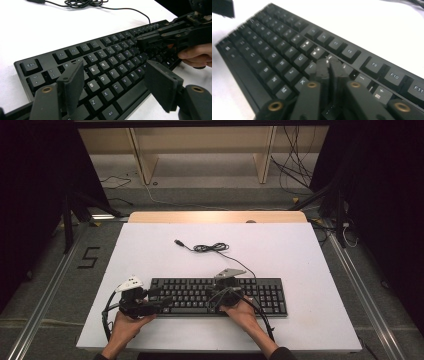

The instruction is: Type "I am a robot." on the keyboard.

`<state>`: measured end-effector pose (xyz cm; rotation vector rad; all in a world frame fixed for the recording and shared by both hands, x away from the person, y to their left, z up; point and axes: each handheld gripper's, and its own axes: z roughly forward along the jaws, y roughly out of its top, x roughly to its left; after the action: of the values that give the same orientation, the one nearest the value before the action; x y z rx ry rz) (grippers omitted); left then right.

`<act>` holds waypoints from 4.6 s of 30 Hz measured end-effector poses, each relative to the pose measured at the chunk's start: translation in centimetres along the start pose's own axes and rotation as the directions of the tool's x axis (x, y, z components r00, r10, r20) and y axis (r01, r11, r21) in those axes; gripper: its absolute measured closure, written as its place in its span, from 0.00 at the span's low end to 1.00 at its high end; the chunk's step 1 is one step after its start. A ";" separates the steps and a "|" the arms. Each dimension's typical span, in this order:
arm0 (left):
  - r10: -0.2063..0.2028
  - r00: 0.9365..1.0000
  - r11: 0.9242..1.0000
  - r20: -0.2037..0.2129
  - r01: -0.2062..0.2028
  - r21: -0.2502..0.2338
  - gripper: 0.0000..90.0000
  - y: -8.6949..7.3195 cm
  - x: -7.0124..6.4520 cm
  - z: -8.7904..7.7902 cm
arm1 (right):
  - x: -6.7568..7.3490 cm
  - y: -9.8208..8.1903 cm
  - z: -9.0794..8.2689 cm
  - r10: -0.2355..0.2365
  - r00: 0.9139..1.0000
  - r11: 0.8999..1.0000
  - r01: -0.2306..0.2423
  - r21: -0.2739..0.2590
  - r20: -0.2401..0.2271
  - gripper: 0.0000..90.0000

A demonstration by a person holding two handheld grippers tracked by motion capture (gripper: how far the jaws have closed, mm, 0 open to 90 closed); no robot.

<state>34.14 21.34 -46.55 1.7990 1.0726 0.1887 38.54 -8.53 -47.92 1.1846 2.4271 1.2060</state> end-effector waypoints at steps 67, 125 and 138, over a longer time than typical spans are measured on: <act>0.124 0.992 0.974 -0.010 -0.119 0.194 0.99 2.5 -0.8 7.2 | 2.0 -2.5 -6.2 -0.022 0.993 0.992 0.008 -0.122 -0.112 0.37; 0.028 0.999 0.997 0.014 -0.029 0.072 0.58 2.4 -0.1 3.1 | 1.8 -2.4 -5.9 -0.021 0.995 0.993 0.009 -0.121 -0.094 0.38; 0.017 0.999 1.000 0.036 -0.017 0.011 0.43 1.4 -0.1 1.3 | 1.3 -2.3 -5.0 -0.014 0.998 0.996 0.009 -0.084 -0.059 0.72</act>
<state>35.64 20.21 -45.99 1.8157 1.0354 0.1600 33.94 -11.36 -46.10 1.1252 2.3959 1.3446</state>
